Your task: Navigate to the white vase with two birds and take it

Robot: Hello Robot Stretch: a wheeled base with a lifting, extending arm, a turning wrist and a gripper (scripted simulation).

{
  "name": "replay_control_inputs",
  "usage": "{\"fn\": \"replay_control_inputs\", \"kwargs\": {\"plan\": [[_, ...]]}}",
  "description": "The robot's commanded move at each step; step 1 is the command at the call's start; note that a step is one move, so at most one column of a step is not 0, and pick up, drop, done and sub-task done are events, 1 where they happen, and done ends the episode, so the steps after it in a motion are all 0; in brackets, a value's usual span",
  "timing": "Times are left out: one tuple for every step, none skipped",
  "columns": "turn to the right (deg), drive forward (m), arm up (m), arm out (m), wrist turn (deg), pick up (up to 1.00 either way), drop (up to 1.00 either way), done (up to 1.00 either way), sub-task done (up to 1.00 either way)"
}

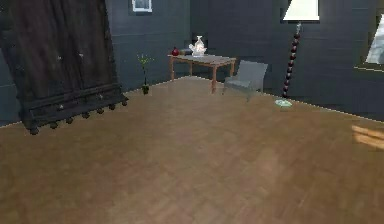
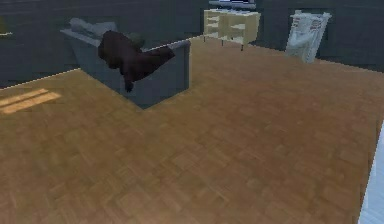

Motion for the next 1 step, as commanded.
{"fn": "replay_control_inputs", "kwargs": {"plan": [[0.0, 1.00, 0.00, 0.00, 0.0, 0.00, 0.00, 0.00, 0.00]]}}
